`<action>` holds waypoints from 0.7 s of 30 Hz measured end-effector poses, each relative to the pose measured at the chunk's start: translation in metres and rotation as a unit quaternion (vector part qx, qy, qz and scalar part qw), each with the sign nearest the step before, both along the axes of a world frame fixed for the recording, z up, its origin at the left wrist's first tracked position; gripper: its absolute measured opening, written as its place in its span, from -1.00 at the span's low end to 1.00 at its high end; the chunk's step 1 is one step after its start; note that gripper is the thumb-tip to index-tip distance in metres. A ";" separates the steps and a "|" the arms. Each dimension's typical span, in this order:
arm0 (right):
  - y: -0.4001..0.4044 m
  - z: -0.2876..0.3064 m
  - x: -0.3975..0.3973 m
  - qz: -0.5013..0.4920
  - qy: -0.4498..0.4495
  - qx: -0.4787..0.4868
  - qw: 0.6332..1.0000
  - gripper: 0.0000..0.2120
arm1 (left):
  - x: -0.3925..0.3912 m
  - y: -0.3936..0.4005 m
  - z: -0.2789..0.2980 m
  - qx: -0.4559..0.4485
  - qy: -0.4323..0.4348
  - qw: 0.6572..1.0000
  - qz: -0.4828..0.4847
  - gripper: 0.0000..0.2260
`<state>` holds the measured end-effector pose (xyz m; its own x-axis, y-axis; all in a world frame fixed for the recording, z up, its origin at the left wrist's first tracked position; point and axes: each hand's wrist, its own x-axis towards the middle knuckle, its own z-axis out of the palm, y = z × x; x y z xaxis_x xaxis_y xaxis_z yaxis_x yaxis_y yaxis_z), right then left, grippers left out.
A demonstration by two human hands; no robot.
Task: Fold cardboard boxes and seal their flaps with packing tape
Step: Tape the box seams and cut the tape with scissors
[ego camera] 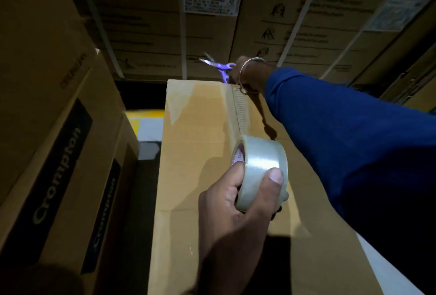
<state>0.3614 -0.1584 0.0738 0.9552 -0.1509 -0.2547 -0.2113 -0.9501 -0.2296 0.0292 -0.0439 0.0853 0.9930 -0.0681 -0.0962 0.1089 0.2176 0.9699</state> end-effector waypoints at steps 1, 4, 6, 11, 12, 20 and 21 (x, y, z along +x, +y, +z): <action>-0.001 -0.002 0.002 0.023 0.037 -0.057 0.997 -0.74 | 0.000 -0.001 -0.002 0.002 0.000 1.000 0.003 -0.69; -0.004 -0.001 0.006 0.085 0.108 -0.153 0.979 -0.76 | -0.002 -0.002 -0.007 0.005 0.002 1.000 0.008 -0.56; -0.004 0.000 0.006 0.137 0.120 -0.186 0.965 -0.77 | -0.002 0.000 -0.009 0.003 0.001 1.000 0.010 -0.54; -0.013 0.002 -0.008 0.093 0.071 0.017 0.993 -0.37 | -0.005 0.000 -0.010 -0.001 -0.009 1.000 0.016 -0.64; -0.014 0.003 -0.014 0.076 -0.017 0.177 0.981 -0.48 | -0.005 -0.001 -0.011 0.002 -0.018 1.000 0.021 -0.67; -0.038 0.020 -0.125 0.252 -0.030 0.263 0.931 -0.57 | -0.003 0.001 -0.002 0.035 -0.046 0.998 0.033 -0.71; -0.040 0.018 -0.134 0.257 -0.039 0.262 0.929 -0.58 | -0.003 0.000 -0.002 0.040 -0.048 0.997 0.034 -0.71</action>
<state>0.2275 -0.1987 0.0919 0.8860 0.4547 -0.0910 0.2757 -0.6742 -0.6851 0.0265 -0.0437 0.0834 1.0000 0.0034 -0.0026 0.0021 0.1421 0.9899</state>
